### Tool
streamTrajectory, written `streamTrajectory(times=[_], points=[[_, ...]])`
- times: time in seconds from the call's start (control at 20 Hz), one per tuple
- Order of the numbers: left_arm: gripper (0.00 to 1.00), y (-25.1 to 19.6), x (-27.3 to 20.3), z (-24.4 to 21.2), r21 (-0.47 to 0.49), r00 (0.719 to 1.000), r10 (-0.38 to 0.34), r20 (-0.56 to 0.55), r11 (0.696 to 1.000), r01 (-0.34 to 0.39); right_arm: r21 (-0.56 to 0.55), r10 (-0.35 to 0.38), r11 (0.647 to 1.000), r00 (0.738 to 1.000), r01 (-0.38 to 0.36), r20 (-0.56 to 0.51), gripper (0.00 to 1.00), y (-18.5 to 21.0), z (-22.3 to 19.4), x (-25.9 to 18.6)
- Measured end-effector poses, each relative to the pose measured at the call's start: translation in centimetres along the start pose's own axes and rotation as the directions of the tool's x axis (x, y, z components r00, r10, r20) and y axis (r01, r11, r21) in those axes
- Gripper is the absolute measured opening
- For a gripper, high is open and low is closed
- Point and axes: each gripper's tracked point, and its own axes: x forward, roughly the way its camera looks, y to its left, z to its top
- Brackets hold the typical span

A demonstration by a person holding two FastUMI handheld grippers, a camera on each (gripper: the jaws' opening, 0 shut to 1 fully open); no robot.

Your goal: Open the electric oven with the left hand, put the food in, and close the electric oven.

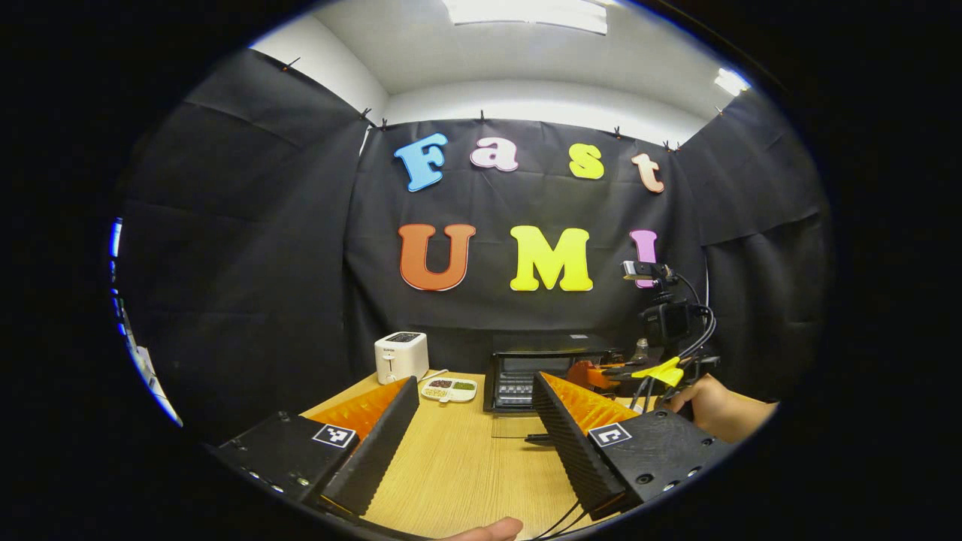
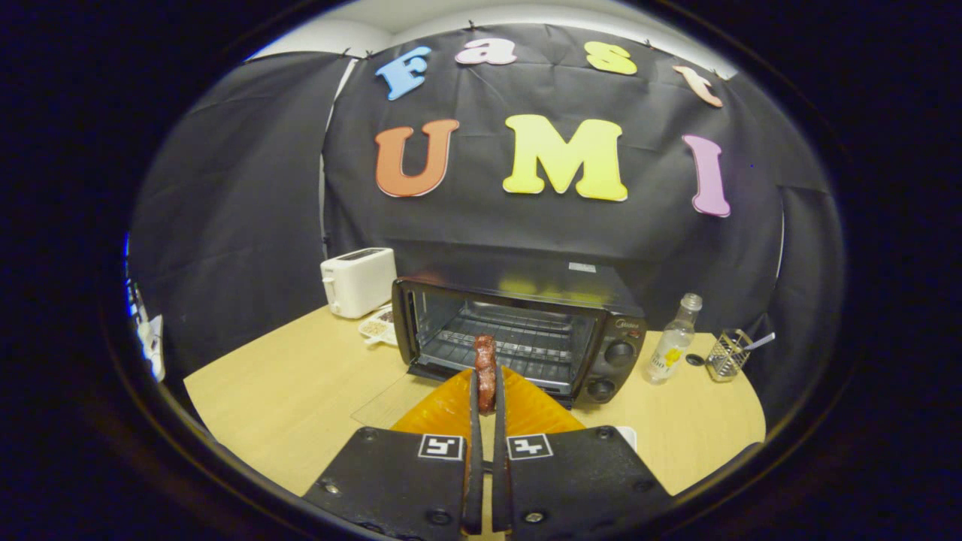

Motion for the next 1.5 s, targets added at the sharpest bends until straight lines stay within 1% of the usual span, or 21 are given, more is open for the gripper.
streamTrajectory(times=[0.2,0.3,0.45,0.55,0.6,0.65,0.7,0.85,0.9,0.95,1.0,1.05,1.2,1.3,1.35,1.4,1.45,1.5], points=[[0.96,0.6,0.9,-1.1,0.019,1.0,0.012,-0.021,1.0,-0.012,0.102,-0.038,0.994,0.999,0.035,0.027,0.08,-0.1,-0.3,3.8],[0.96,1.1,1.5,-1.4,0.008,0.999,0.027,-0.021,1.0,-0.026,0.177,-0.043,0.984,0.998,0.035,0.04,0.08,0.2,-0.6,5.9],[0.96,1.8,2.1,-1.8,-0.013,0.999,0.045,-0.014,0.999,-0.045,0.302,-0.064,0.953,0.993,0.031,0.102,0.08,0.1,0.2,8.7],[0.96,2.8,2.7,-2.2,-0.003,0.997,0.077,-0.013,0.997,-0.077,0.383,-0.081,0.923,0.99,0.031,0.116,0.08,-0.2,-0.1,10.7],[0.96,3.6,3.1,-2.4,0.005,0.994,0.107,-0.017,0.994,-0.107,0.431,-0.079,0.902,0.99,0.021,0.117,0.08,-0.3,-0.3,11.7],[0.96,3.9,3.2,-2.7,0.008,0.991,0.131,-0.018,0.991,-0.131,0.486,-0.074,0.874,0.991,0.01,0.113,0.08,-0.4,-0.5,12.7],[0.96,4.0,3.3,-2.9,0.004,0.989,0.143,-0.021,0.99,-0.143,0.553,-0.067,0.833,0.991,-0.007,0.113,0.09,-0.7,-0.7,13.8],[0.96,4.0,4.0,-3.9,-0.035,0.989,0.141,-0.041,0.989,-0.143,0.681,-0.059,0.732,0.993,-0.024,0.099,0.09,-1.9,-1.4,16.1],[0.96,4.1,4.1,-4.2,-0.039,0.989,0.14,-0.052,0.989,-0.142,0.703,-0.065,0.711,0.994,-0.018,0.091,0.1,-2.4,-1.6,16.8],[0.96,4.3,4.3,-4.7,-0.034,0.988,0.144,-0.061,0.989,-0.146,0.711,-0.061,0.703,0.995,-0.013,0.078,0.1,-2.7,-2.0,17.1],[0.96,4.5,4.5,-5.0,-0.022,0.986,0.151,-0.068,0.988,-0.153,0.727,-0.079,0.687,0.991,-0.021,0.104,0.11,-3.2,-1.4,17.1],[0.96,4.5,4.7,-5.4,-0.007,0.984,0.159,-0.078,0.987,-0.161,0.72,-0.068,0.693,0.994,-0.018,0.091,0.11,-3.2,-1.5,17.2],[0.96,4.3,5.2,-5.9,0.019,0.983,0.156,-0.097,0.988,-0.155,0.709,-0.081,0.705,0.993,-0.007,0.09,0.12,-3.5,-1.7,17.1],[0.97,3.9,5.8,-5.8,0.021,0.984,0.144,-0.101,0.989,-0.143,0.685,-0.101,0.728,0.993,0.032,0.061,0.14,-3.8,-2.4,17.3],[0.96,3.6,6.0,-6.0,0.024,0.985,0.14,-0.104,0.99,-0.138,0.667,-0.116,0.743,0.992,0.056,0.047,0.16,-4.1,-2.6,17.4],[0.96,3.4,6.1,-6.2,0.027,0.985,0.136,-0.108,0.991,-0.133,0.636,-0.143,0.765,0.99,0.102,0.013,0.18,-4.5,-3.2,17.5],[0.96,3.2,6.0,-6.3,0.031,0.985,0.133,-0.111,0.991,-0.13,0.609,-0.161,0.782,0.987,0.133,-0.009,0.19,-4.9,-3.7,17.3],[0.96,3.1,6.0,-6.2,0.035,0.985,0.131,-0.109,0.991,-0.128,0.591,-0.167,0.794,0.986,0.145,-0.016,0.28,-4.9,-3.7,17.1]])
